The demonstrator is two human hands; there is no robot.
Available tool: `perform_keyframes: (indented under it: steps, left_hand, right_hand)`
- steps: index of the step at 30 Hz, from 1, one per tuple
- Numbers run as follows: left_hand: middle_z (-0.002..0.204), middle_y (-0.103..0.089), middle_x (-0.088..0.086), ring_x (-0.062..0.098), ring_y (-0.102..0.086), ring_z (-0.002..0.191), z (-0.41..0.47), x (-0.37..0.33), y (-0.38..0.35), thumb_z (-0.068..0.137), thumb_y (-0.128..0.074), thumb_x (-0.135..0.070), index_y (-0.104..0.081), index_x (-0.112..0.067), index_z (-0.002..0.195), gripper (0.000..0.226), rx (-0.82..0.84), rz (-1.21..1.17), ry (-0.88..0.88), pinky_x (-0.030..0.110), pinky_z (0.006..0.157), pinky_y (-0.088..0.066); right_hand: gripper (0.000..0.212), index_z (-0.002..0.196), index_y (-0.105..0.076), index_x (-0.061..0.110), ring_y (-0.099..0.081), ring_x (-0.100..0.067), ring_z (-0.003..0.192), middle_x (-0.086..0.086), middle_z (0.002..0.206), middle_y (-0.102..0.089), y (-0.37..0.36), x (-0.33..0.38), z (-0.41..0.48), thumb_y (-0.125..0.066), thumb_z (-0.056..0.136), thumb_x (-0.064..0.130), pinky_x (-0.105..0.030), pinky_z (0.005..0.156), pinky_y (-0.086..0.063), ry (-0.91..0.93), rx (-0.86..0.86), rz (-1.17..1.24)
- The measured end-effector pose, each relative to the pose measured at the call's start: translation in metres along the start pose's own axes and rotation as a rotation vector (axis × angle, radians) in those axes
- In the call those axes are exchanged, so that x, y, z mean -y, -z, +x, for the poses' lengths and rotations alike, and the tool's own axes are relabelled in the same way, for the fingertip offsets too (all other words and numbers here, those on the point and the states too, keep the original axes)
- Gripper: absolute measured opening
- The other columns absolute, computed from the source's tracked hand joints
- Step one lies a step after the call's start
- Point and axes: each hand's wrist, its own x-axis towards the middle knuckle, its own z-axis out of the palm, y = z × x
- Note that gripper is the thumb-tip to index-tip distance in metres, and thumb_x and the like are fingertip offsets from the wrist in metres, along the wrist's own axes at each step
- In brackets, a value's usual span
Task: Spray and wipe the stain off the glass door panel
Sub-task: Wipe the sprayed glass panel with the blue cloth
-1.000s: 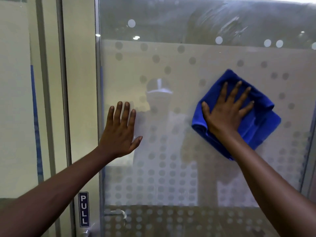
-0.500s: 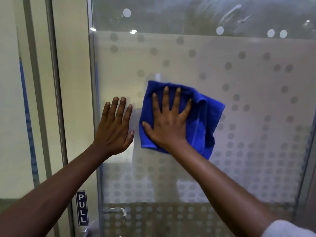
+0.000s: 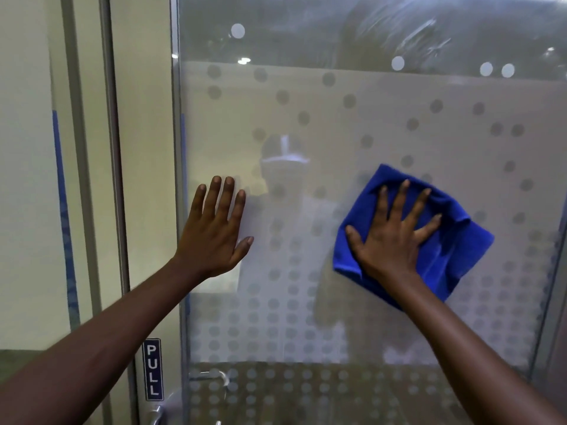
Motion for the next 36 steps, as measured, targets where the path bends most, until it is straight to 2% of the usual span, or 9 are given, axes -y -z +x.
perform_keyframes:
  steps: [5,7,15,19,23,26,29,33,36]
  left_hand:
    - [0.158,-0.013,0.031,0.047,-0.008,0.148,0.001,-0.003,0.000,0.094,-0.036,-0.051,-0.017,0.002,0.152,0.080,0.015,0.004,0.014,0.062,0.119,-0.011]
    - [0.158,-0.013,0.031,0.047,-0.008,0.148,0.001,-0.003,-0.001,0.094,-0.036,-0.051,-0.018,0.002,0.152,0.080,0.016,0.008,0.015,0.062,0.119,-0.011]
    - [0.160,-0.006,0.027,0.044,-0.003,0.149,0.001,-0.001,-0.001,0.094,-0.036,-0.052,-0.014,0.001,0.153,0.082,0.003,0.016,0.004,0.059,0.120,-0.008]
    - [0.161,-0.005,0.025,0.043,-0.003,0.150,0.000,0.000,-0.002,0.094,-0.035,-0.054,-0.013,0.000,0.153,0.082,0.004,0.023,0.007,0.057,0.121,-0.006]
    - [0.161,-0.006,0.025,0.043,-0.004,0.150,-0.001,0.000,-0.002,0.094,-0.034,-0.055,-0.014,0.000,0.153,0.083,0.008,0.031,0.013,0.057,0.121,-0.007]
    - [0.160,-0.009,0.026,0.043,-0.005,0.149,0.000,-0.001,-0.001,0.094,-0.036,-0.054,-0.016,0.000,0.153,0.083,0.005,0.035,0.016,0.057,0.121,-0.008]
    - [0.160,-0.011,0.027,0.043,-0.006,0.149,0.000,-0.001,0.000,0.094,-0.036,-0.053,-0.017,0.001,0.152,0.082,0.008,0.035,0.021,0.058,0.120,-0.008]
    - [0.159,-0.013,0.029,0.045,-0.007,0.149,0.001,-0.003,-0.001,0.094,-0.035,-0.053,-0.019,0.003,0.151,0.081,0.013,0.029,0.022,0.059,0.120,-0.009]
    - [0.158,-0.012,0.029,0.045,-0.007,0.148,0.001,-0.004,0.000,0.094,-0.034,-0.053,-0.018,0.003,0.151,0.081,0.011,0.025,0.018,0.060,0.119,-0.009]
  right_hand:
    - [0.094,0.156,-0.005,0.015,0.004,-0.052,0.147,-0.019,0.165,0.001,0.038,0.006,0.075,-0.026,0.083,0.071,-0.082,0.104,-0.008,-0.165,-0.066,0.057]
    - [0.094,0.156,-0.005,0.015,0.003,-0.052,0.147,-0.019,0.164,0.001,0.050,0.026,0.099,-0.022,0.083,0.071,-0.082,0.104,-0.009,-0.173,-0.102,0.058]
    - [0.092,0.155,-0.012,0.019,-0.005,-0.052,0.147,-0.018,0.164,-0.009,0.044,0.133,0.092,-0.025,0.082,0.074,-0.080,0.104,-0.006,0.190,-0.184,0.018]
    - [0.091,0.155,-0.015,0.019,-0.004,-0.052,0.147,-0.018,0.164,-0.012,0.021,0.138,0.056,-0.030,0.084,0.073,-0.080,0.104,-0.007,0.327,-0.204,0.013]
    - [0.092,0.155,-0.017,0.019,0.000,-0.051,0.147,-0.018,0.164,-0.011,-0.003,0.110,0.013,-0.036,0.083,0.072,-0.081,0.103,-0.004,0.385,-0.176,0.011]
    - [0.093,0.155,-0.019,0.020,0.001,-0.050,0.148,-0.017,0.164,-0.012,-0.018,0.068,-0.016,-0.040,0.081,0.073,-0.082,0.103,-0.003,0.341,-0.124,-0.021]
    - [0.094,0.155,-0.019,0.020,0.001,-0.050,0.148,-0.014,0.165,-0.010,-0.016,0.023,-0.022,-0.039,0.079,0.073,-0.084,0.098,-0.007,0.216,-0.058,-0.037]
    - [0.094,0.155,-0.013,0.019,0.000,-0.052,0.146,-0.014,0.165,-0.005,0.008,-0.010,0.014,-0.034,0.079,0.071,-0.086,0.096,-0.011,0.026,-0.011,-0.010]
    - [0.093,0.155,-0.007,0.018,0.005,-0.051,0.146,-0.014,0.165,0.001,0.027,-0.003,0.052,-0.027,0.082,0.072,-0.085,0.099,-0.011,-0.089,-0.031,0.016]
